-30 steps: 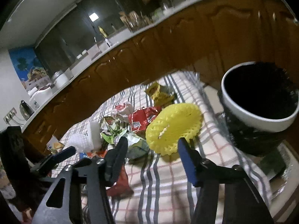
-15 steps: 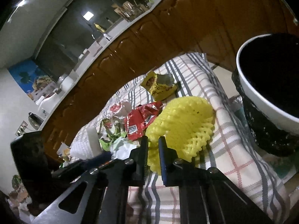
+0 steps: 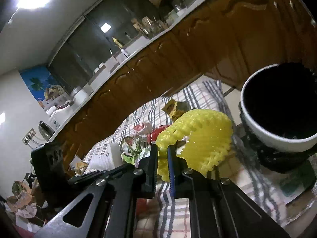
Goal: Collect trash
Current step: 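Grasp the yellow foam fruit net with the right gripper, then carry the yellow net into the black bin with the right gripper while the left gripper grasps crumpled foil paper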
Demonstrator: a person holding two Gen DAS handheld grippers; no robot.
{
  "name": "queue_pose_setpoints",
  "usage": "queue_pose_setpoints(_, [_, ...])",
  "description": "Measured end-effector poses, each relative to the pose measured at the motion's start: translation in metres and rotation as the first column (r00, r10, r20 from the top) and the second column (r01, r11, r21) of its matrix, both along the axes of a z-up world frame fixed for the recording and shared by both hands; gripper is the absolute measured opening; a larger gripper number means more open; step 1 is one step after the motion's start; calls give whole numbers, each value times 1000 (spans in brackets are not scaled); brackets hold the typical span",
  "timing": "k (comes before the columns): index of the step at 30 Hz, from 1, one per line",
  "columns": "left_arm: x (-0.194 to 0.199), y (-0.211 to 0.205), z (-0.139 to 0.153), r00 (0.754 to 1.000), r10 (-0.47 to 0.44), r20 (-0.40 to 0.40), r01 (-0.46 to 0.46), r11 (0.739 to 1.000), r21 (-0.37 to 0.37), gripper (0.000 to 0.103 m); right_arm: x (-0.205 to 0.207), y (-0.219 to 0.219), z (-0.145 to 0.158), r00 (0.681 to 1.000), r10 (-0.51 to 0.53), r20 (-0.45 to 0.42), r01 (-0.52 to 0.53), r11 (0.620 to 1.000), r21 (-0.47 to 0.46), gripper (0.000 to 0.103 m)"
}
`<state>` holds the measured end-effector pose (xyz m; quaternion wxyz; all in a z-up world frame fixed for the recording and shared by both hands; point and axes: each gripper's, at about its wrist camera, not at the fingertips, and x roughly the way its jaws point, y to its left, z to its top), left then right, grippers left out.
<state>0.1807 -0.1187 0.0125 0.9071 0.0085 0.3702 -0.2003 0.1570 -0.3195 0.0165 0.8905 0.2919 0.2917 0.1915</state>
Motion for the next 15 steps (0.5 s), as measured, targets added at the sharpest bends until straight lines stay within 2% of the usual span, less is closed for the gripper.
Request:
queue_pose_setpoints(2, [4,-1,1,1000,25,8,-25,999,34,2,-5,-5,3,1000,-6,11,6,1000,2,10])
queue_pose_setpoints(3, [9,-2,-1,999,35,-8,-35,998,51,16,-6,-8,4,1000,-10,13,10,1000,2,9])
queue_pose_setpoints(4, [17,-5,-5,998,39,-43,-36,997,73,35,-7,-10,4,1000,-16,15,16,1000,3,9])
queue_pose_setpoints(5, [21,-7,-9,997,53,-50,-49,995,89,78,-9,-13,4,1000,-23,17,23,1000,4,10])
queue_pose_setpoints(6, [23,-9,-10,997,73,-26,-69,992,110,91,-10,-14,3,1000,-26,17,26,1000,5,10])
queue_pose_setpoints(8, [24,-16,-12,998,67,2,-67,986,150,91,-12,-17,1,999,-35,14,34,999,12,10])
queue_pose_setpoints(11, [33,-30,-18,998,58,-8,-56,979,197,90,-12,-24,-5,999,-50,0,50,999,19,10])
queue_pose_setpoints(13, [40,-37,-25,998,55,-15,-50,969,242,84,-12,-27,-6,998,-58,-4,58,998,27,10])
queue_pose_setpoints(14, [44,-40,-30,998,57,-20,-50,962,267,72,-12,-30,-7,998,-63,-7,63,998,30,10])
queue_pose_setpoints(15, [48,-42,-35,998,58,-34,-46,957,286,57,-12,-30,-7,998,-65,-7,65,997,31,10])
